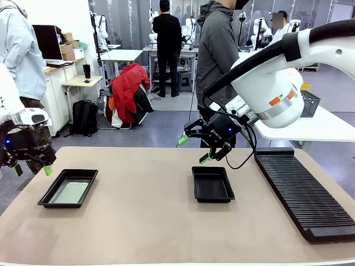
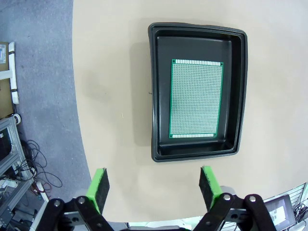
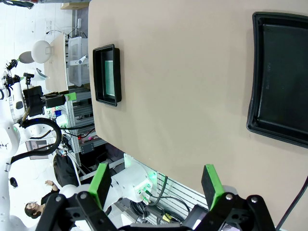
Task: Inspect and transfer BCBs to ESD trays.
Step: Pick up the Blank PCB from the PCB Rack and place it in the right ESD tray.
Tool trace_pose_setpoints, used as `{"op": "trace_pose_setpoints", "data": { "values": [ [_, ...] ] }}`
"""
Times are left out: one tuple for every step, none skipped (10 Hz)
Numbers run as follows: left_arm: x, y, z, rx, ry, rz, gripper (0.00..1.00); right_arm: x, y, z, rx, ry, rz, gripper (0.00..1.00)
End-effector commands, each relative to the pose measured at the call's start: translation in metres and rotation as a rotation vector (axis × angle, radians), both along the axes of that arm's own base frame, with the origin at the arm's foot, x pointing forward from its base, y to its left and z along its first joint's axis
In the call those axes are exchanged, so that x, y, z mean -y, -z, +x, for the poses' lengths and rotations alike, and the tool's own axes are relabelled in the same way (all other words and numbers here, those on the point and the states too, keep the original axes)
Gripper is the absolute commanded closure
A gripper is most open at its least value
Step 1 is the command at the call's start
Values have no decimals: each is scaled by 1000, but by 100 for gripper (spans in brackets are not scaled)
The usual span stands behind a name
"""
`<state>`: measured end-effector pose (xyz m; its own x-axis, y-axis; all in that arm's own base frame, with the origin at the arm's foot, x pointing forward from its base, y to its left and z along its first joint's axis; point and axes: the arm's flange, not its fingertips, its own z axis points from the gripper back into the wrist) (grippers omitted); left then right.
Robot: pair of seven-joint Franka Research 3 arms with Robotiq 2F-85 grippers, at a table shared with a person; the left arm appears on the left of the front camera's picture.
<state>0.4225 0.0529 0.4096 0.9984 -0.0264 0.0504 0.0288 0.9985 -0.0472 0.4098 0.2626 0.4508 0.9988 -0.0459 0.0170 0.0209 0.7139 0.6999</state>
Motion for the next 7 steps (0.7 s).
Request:
{"op": "trace_pose_setpoints", "data": {
  "values": [
    [-1,3,1,8,0,-6,0,0,0,0,1,-2,-4,0],
    [-1,3,1,8,0,-6,0,0,0,0,1,-2,-4,0],
    [-1,3,1,8,0,-6,0,0,0,0,1,-2,-4,0],
    [-1,3,1,8,0,-6,0,0,0,0,1,-2,-4,0],
    [-1,3,1,8,0,-6,0,0,0,0,1,-2,-4,0],
    [-1,3,1,8,0,-6,0,0,0,0,1,-2,-4,0],
    [-1,3,1,8,0,-6,0,0,0,0,1,-2,-4,0]
  ]
}}
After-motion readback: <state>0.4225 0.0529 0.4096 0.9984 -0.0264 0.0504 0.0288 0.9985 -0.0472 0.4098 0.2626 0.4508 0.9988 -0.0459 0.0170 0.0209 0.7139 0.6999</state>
